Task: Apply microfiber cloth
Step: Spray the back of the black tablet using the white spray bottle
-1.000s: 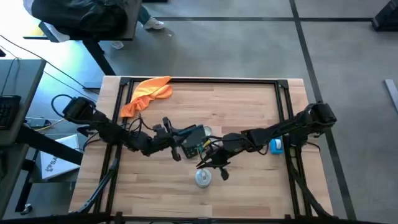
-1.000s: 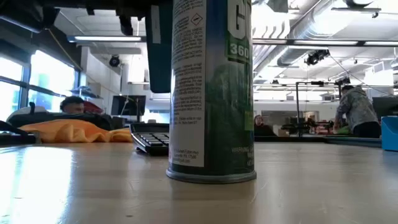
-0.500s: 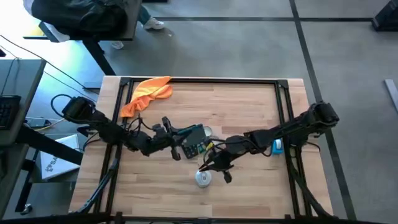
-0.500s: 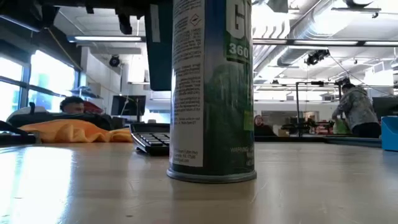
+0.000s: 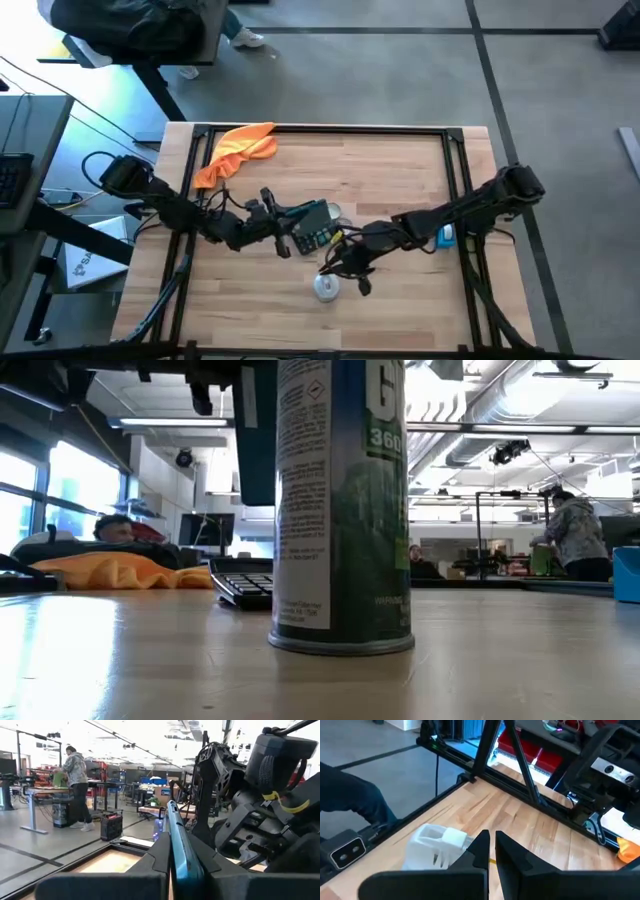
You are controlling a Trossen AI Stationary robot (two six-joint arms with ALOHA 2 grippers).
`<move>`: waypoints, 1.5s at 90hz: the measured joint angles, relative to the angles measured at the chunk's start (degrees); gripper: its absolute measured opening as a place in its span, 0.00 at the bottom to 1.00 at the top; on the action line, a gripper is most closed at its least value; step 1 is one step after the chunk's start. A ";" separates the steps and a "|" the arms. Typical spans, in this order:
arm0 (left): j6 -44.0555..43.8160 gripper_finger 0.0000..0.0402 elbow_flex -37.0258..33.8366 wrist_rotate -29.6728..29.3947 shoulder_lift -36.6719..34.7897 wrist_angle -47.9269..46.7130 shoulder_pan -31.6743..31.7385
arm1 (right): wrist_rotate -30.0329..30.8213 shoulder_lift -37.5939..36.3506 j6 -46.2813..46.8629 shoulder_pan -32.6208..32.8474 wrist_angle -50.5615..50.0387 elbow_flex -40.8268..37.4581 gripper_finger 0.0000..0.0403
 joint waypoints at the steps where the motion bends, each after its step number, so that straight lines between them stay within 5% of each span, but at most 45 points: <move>1: 0.01 0.03 0.00 0.01 0.00 0.00 0.00 | 0.01 0.07 0.00 0.00 -0.02 0.00 0.00; 22: -0.69 0.03 0.00 -1.05 -0.36 -0.08 -0.32 | 1.14 0.35 -0.83 0.00 -0.15 0.04 0.00; 77: 3.73 0.03 0.00 -25.28 -4.59 -3.02 -12.25 | 1.30 0.46 -0.83 0.05 -0.58 -0.07 0.00; 108: -22.50 0.03 0.00 -19.62 -3.46 -22.03 -10.31 | 1.34 0.50 -1.29 0.04 0.01 -0.13 0.00; 135: -18.84 0.03 0.00 -13.37 -0.96 -15.40 -4.34 | 1.43 0.52 -1.29 0.04 0.13 -0.15 0.00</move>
